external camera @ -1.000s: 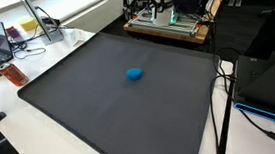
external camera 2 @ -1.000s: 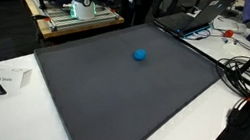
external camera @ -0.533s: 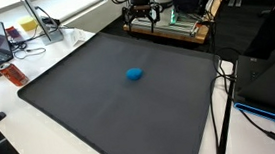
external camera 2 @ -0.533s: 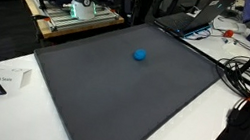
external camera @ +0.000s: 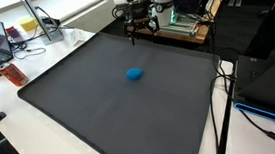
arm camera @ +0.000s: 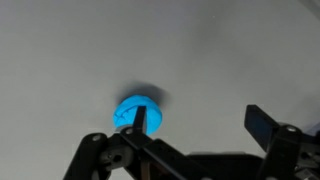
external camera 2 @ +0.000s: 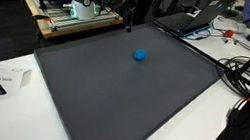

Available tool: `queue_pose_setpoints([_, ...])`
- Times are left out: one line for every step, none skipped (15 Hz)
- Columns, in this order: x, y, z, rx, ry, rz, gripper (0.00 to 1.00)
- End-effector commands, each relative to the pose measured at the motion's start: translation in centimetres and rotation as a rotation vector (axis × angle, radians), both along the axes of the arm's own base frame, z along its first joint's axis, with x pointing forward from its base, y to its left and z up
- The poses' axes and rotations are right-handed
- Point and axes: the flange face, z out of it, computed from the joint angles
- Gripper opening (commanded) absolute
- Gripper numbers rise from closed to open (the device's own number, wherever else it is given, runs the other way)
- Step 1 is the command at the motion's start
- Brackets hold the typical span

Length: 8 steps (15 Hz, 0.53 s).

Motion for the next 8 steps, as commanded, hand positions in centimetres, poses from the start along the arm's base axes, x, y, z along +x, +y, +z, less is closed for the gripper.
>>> queue_pose_setpoints([0.8,-1.6,-0.5,0.056,-0.02,0.027,1.0])
queue_pose_setpoints([1.0,-2.3,-0.7,0.071,-0.024,0.031,1.0])
queue_pose_setpoints([1.1,-3.0,-0.9,0.08,-0.026,0.033,1.0])
queue_pose_setpoints([1.3,-3.8,-1.2,0.087,-0.027,0.036,1.0])
queue_pose_setpoints([1.5,-4.5,-1.6,0.092,-0.026,0.039,1.0])
queue_pose_setpoints([1.7,-5.2,-1.9,0.099,-0.024,0.047,1.0])
queue_pose_setpoints([1.9,-5.8,-2.1,0.107,-0.022,0.051,1.0])
queue_pose_setpoints([2.2,-6.5,-2.3,0.114,-0.021,0.057,1.0])
